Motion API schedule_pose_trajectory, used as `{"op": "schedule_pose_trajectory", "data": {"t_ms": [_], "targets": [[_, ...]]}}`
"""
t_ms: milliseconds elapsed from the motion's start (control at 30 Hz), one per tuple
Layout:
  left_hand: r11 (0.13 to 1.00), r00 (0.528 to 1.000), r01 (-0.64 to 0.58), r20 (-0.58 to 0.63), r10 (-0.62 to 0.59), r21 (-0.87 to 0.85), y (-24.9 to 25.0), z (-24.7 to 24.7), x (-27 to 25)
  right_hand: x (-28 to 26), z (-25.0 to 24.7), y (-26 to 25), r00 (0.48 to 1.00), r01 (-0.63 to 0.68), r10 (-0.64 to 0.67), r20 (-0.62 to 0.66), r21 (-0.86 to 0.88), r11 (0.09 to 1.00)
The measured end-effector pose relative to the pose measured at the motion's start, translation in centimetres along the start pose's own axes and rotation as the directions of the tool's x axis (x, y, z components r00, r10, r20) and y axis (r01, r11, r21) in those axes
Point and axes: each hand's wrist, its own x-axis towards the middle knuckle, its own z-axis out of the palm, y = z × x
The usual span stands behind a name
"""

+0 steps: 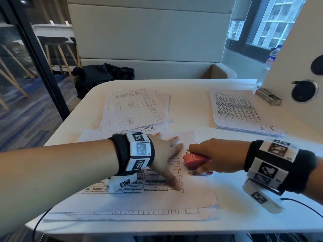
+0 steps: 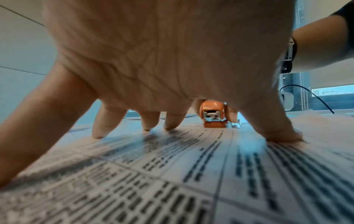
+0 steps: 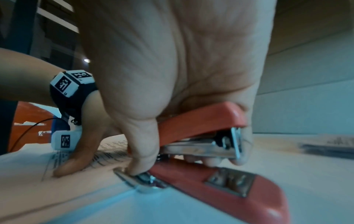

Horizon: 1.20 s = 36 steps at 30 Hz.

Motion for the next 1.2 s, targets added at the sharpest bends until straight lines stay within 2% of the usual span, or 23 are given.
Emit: {"op": "schedule_pose_trajectory", "data": {"t_ms": [167, 333, 467, 567, 600, 667, 733, 800, 900, 967, 1000, 1033, 1133, 1167, 1200], "targets": [[1.000, 1.000, 0.005, -0.002, -0.005, 0.005, 0.2, -0.1, 0.0, 0.0, 0.6, -0.1, 1.000, -0.016, 0.016, 0.011, 0.014, 1.000], [1.000, 1.000, 0.001, 0.002, -0.001, -0.010, 0.2, 0.0, 0.1, 0.5, 0.1, -0.9, 0.987, 0.117, -0.127, -0.102, -0.103, 0.988], [1.000, 1.000, 0.007, 0.002, -0.007, -0.005, 0.3, 0.0, 0.1, 0.8, 0.1, -0.7, 0.995, 0.098, -0.098, -0.008, -0.051, 0.994], [1.000, 1.000, 0.007, -0.001, -0.007, -0.012, 0.3, 0.0, 0.1, 0.7, 0.4, -0.6, 0.991, 0.119, -0.126, -0.045, -0.133, 0.984], [1.000, 1.000, 0.005, -0.002, -0.005, -0.013, 0.3, 0.0, 0.0, 0.7, 0.5, -0.5, 0.984, 0.134, -0.151, -0.098, -0.158, 0.978], [1.000, 1.000, 0.005, 0.001, -0.005, -0.012, 0.4, 0.0, 0.0, 1.0, 0.6, -0.6, 0.938, 0.240, -0.290, -0.192, -0.244, 0.940], [1.000, 1.000, 0.011, 0.007, -0.011, -0.015, 0.5, 0.0, -0.1, 1.6, 0.3, -0.7, 0.907, 0.308, -0.377, -0.187, -0.314, 0.898], [1.000, 1.000, 0.011, 0.004, -0.011, -0.013, 0.6, -0.1, -0.4, 2.2, 0.1, -0.6, 0.927, 0.296, -0.347, -0.141, -0.294, 0.909], [1.000, 1.000, 0.013, 0.005, -0.013, -0.004, 0.7, -0.3, -0.6, 2.4, 0.1, -0.4, 0.975, 0.209, -0.218, -0.032, -0.177, 0.962], [1.000, 1.000, 0.020, 0.012, -0.019, -0.008, 0.7, -0.2, -0.5, 2.2, 0.2, -0.3, 0.981, 0.183, -0.191, -0.021, -0.196, 0.963], [1.000, 1.000, 0.020, 0.012, -0.020, -0.012, 0.8, -0.3, -0.7, 2.2, 0.3, -0.3, 0.973, 0.201, -0.222, -0.057, -0.249, 0.947], [1.000, 1.000, 0.015, 0.009, -0.015, -0.010, 1.0, -0.4, -0.9, 2.2, 0.5, -0.3, 0.944, 0.255, -0.306, -0.121, -0.320, 0.912], [0.999, 0.999, -0.039, -0.019, 0.039, 0.001, 1.7, -1.0, -2.0, 2.5, 0.7, -0.2, 0.769, 0.428, -0.591, -0.242, -0.492, 0.758], [0.999, 0.999, -0.043, -0.027, 0.043, -0.007, 1.8, -1.1, -2.1, 2.7, 0.6, -0.3, 0.737, 0.463, -0.630, -0.246, -0.496, 0.734], [0.999, 0.999, -0.033, -0.024, 0.033, -0.011, 1.8, -1.0, -2.0, 2.8, 0.3, -0.5, 0.746, 0.471, -0.624, -0.231, -0.478, 0.741]]}}
